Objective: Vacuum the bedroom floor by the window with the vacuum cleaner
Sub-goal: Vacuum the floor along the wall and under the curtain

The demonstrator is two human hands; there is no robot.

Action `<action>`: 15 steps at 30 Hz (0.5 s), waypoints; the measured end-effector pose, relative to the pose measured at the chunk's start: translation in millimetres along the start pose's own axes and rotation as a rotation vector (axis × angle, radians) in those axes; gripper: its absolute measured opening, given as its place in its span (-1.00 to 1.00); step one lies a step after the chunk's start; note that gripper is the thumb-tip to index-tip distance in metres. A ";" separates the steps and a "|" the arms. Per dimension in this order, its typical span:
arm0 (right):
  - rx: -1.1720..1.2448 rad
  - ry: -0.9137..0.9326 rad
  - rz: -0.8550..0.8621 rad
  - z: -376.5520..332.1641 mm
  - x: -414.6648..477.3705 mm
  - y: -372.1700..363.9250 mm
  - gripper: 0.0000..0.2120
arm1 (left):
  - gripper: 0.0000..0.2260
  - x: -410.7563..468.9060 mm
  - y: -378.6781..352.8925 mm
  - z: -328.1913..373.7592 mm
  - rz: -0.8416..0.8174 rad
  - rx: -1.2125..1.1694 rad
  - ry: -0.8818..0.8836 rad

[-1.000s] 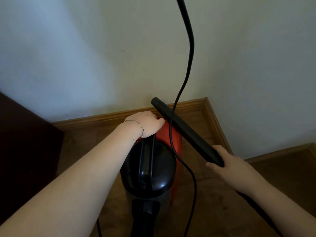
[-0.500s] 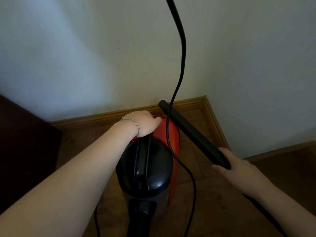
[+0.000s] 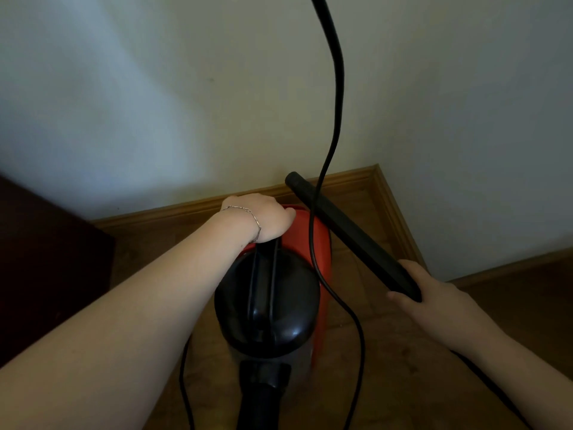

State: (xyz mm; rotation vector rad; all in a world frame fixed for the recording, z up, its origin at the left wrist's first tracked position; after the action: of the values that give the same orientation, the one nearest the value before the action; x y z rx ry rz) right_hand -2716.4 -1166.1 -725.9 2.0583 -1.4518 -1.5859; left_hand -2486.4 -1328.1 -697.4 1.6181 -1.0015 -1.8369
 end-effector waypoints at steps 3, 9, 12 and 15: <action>0.008 -0.008 -0.007 1.6 0.2 0.8 -0.51 | -0.54 -5.0 2.7 1.7 -0.019 0.075 0.007; 0.022 -0.013 -0.023 2.2 -6.9 6.4 -0.50 | -0.56 -3.9 7.1 5.5 -0.119 0.106 -0.036; 0.033 -0.009 0.012 1.8 -11.6 8.0 -0.50 | -0.59 -2.8 5.6 4.2 -0.117 0.100 -0.028; 0.001 -0.002 0.005 2.6 -15.7 3.5 -0.50 | -0.60 -4.8 4.8 5.0 -0.077 0.119 -0.045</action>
State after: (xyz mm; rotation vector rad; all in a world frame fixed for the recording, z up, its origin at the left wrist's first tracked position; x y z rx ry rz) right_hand -2720.0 -1154.9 -714.5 2.0532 -1.4570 -1.5858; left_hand -2490.9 -1326.3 -690.5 1.7136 -1.1009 -1.9038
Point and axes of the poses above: each hand's wrist, its own x-axis towards the middle knuckle, its own y-axis out of the back of the hand, z = x × y, the point moved 2 cm from there along x, towards the middle knuckle, and after that the axes turned 7 degrees about -z, right-handed, at the moved point
